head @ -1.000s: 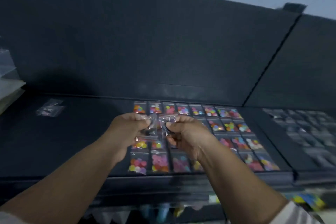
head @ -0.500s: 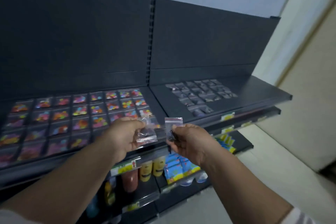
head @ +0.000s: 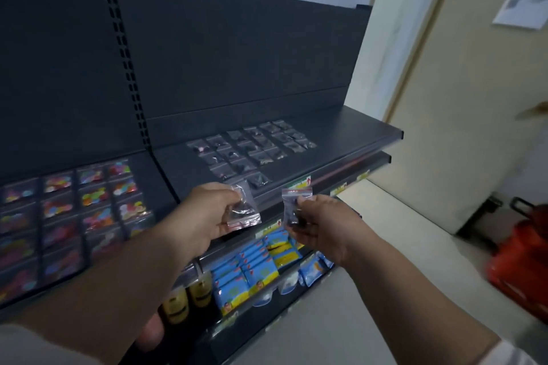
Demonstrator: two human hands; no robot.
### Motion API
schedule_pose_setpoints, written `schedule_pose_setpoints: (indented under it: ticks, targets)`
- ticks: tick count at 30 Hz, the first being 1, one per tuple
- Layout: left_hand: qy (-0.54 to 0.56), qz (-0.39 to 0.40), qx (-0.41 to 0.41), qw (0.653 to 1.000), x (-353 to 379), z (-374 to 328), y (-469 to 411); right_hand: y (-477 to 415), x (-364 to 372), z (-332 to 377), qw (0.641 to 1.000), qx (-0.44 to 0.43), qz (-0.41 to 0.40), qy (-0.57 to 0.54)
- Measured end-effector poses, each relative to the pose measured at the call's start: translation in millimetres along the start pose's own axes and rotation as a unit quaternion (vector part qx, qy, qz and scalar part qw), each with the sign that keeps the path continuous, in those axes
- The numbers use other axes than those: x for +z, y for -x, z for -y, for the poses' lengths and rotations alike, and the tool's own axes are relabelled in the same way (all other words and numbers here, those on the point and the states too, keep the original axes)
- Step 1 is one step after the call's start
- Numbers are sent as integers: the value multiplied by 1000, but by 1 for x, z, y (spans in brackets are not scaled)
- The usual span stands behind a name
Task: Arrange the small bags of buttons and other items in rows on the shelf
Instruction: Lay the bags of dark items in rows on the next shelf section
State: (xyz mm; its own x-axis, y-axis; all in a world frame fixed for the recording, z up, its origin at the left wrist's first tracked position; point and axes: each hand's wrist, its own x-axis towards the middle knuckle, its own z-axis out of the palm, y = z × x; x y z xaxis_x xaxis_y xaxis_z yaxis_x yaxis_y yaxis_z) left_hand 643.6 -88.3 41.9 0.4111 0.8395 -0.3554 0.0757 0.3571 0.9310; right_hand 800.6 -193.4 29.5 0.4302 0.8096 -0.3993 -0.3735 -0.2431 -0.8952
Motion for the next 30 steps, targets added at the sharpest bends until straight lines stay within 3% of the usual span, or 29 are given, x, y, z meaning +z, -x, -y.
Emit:
schedule_pose_setpoints:
  ticks: [10,19,25,30]
  targets:
    - [-8,3,16,1000,43,-38,-116,-117,-27,64,979,-57,-45,191]
    - [-30,-56,2,998,45,-52,-163,-201,-24,79,981,-26,40,189]
    - [9,-136,13,991,48,-52,-170,-241,-25,81,959,8,114,258]
    - [25,-197,5,980,57,-49,-171,-258,-24,82,917,29,187,351]
